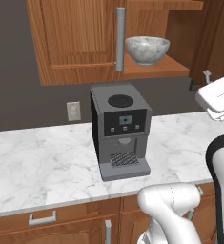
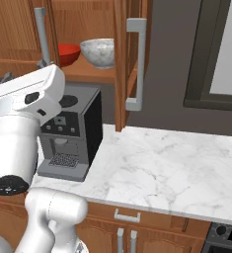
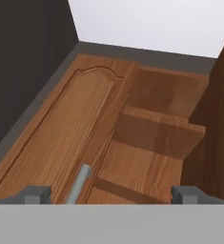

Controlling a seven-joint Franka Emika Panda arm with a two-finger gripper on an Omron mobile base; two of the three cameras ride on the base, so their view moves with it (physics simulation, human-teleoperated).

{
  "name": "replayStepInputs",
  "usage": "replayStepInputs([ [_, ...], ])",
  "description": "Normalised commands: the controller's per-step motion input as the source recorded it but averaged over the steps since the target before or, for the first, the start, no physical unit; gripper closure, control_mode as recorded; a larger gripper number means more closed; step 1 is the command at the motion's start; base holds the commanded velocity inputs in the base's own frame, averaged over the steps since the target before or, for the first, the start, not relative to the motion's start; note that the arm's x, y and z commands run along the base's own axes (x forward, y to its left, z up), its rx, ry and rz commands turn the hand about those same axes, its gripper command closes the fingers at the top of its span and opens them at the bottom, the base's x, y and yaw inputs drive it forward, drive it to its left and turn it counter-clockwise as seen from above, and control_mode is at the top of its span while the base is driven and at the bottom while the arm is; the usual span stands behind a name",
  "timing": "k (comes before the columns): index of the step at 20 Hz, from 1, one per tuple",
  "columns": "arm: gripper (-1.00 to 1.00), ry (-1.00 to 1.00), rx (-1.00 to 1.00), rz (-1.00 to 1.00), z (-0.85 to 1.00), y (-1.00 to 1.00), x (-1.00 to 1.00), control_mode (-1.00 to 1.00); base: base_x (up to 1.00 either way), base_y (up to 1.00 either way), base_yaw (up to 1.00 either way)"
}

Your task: Move the bowls from the cabinet to the plates on the dining table.

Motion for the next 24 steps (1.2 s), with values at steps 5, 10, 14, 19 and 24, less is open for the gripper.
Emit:
replayStepInputs([
  [5, -1.0, -0.01, 0.16, -0.07, -0.24, 0.24, 0.12, -1.0, 0.0, 0.0, 0.0],
  [10, -1.0, 0.01, 0.15, -0.06, -0.19, 0.25, 0.16, -1.0, 0.0, 0.0, 0.0],
  [14, -1.0, 0.02, 0.13, -0.04, -0.17, 0.31, 0.17, -1.0, 0.0, 0.0, 0.0],
  [19, -1.0, 0.01, 0.11, -0.06, -0.17, 0.32, 0.13, -1.0, 0.0, 0.0, 0.0],
  [24, -1.0, 0.0, 0.07, -0.06, -0.21, 0.23, 0.21, -1.0, 0.0, 0.0, 0.0],
])
